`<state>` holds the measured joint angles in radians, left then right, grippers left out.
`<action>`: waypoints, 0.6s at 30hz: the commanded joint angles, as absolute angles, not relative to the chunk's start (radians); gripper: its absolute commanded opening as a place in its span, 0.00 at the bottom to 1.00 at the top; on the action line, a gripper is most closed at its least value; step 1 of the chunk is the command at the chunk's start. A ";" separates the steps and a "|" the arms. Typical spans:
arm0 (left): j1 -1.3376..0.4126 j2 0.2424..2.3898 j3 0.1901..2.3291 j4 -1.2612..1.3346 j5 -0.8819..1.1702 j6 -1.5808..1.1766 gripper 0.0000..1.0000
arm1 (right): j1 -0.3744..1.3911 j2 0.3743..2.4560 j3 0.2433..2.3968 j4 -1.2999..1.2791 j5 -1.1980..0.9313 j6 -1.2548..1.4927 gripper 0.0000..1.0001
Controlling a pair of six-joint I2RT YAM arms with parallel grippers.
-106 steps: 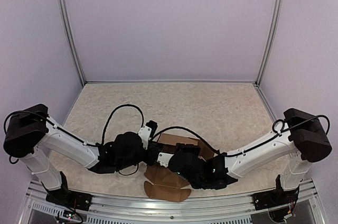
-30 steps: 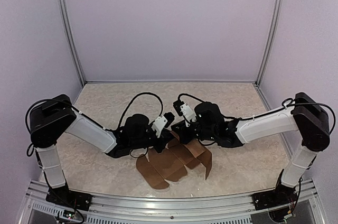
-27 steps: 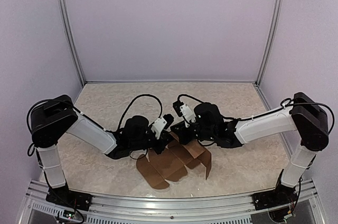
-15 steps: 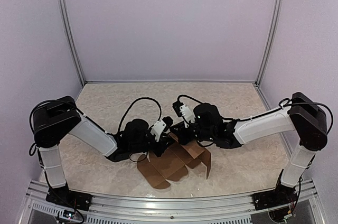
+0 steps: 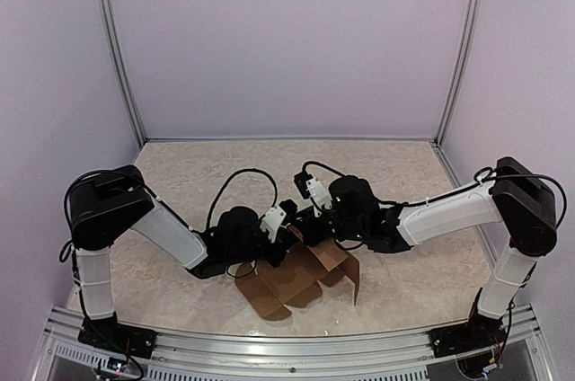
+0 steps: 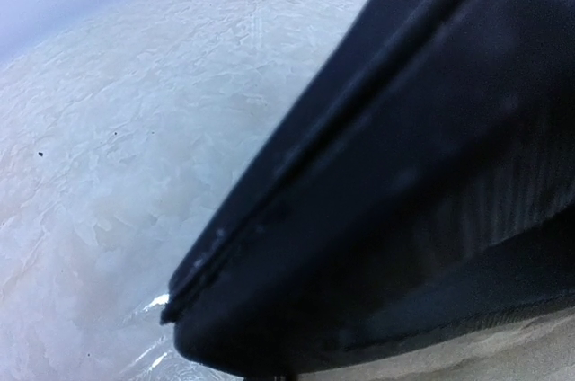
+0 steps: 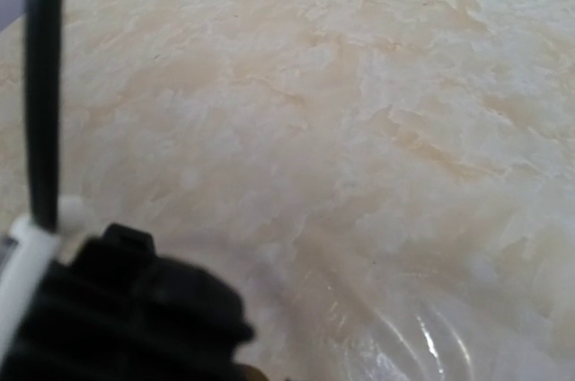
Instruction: Fold the paper box
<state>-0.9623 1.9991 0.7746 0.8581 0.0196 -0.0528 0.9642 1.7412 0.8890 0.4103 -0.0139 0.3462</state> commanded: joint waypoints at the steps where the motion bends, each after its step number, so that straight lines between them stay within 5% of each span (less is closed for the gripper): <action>1: -0.967 2.024 0.787 0.891 0.004 -0.069 0.00 | 0.972 1.747 0.863 0.373 -0.008 0.369 0.00; 18: -0.989 1.979 0.783 0.815 -0.079 -0.017 0.00 | 0.971 1.543 0.862 0.175 0.068 0.351 0.12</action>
<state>-0.9806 1.9995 0.7753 0.8562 -0.0448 -0.0326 0.9653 1.5963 0.8886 0.2604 0.0486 0.3569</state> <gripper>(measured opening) 0.027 0.134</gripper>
